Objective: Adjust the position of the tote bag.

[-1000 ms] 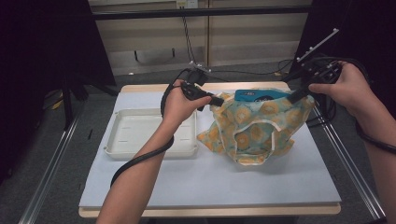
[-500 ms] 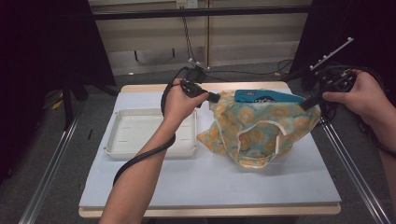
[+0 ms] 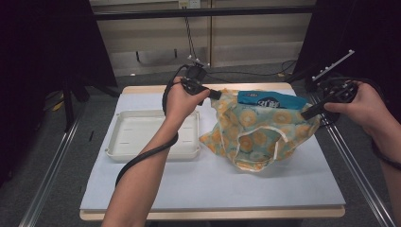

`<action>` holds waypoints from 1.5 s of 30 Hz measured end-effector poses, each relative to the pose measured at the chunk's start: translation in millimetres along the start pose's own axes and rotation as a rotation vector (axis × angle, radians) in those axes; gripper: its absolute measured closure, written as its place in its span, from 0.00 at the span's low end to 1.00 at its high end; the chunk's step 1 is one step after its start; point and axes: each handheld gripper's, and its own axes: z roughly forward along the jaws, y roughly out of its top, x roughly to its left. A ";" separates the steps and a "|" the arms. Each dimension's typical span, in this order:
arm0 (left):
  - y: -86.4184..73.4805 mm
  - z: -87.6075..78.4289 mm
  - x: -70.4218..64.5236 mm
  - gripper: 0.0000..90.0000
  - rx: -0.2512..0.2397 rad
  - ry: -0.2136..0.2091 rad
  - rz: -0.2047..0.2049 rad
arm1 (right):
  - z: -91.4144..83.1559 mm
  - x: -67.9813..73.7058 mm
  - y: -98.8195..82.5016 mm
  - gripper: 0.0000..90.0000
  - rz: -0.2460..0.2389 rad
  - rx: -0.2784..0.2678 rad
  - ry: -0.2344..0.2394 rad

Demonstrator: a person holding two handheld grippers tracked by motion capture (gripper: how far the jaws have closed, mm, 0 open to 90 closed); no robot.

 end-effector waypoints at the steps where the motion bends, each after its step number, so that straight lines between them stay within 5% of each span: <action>1: 0.8 0.1 -0.6 1.00 -0.006 -0.001 -0.001 | 0.5 0.2 -0.4 0.78 -0.001 0.001 -0.004; 16: 10.7 0.4 -7.3 1.00 -0.010 -0.007 0.016 | -23.4 -7.2 -6.5 0.59 0.028 -0.053 -0.025; 21: 12.7 2.0 -7.1 1.00 -0.007 -0.001 0.021 | -20.3 -10.5 -4.5 0.59 0.036 -0.023 -0.064; 25: 13.7 2.8 -5.6 1.00 -0.005 0.003 0.022 | -11.9 -15.7 -3.0 0.67 0.055 -0.014 -0.093; 35: 12.1 12.8 5.7 1.00 0.015 0.007 0.008 | 11.9 -25.5 -2.2 0.94 0.069 0.020 -0.072; 45: -2.2 33.5 19.3 1.00 0.042 0.013 -0.024 | 34.6 -33.3 -9.6 1.00 0.096 0.014 -0.065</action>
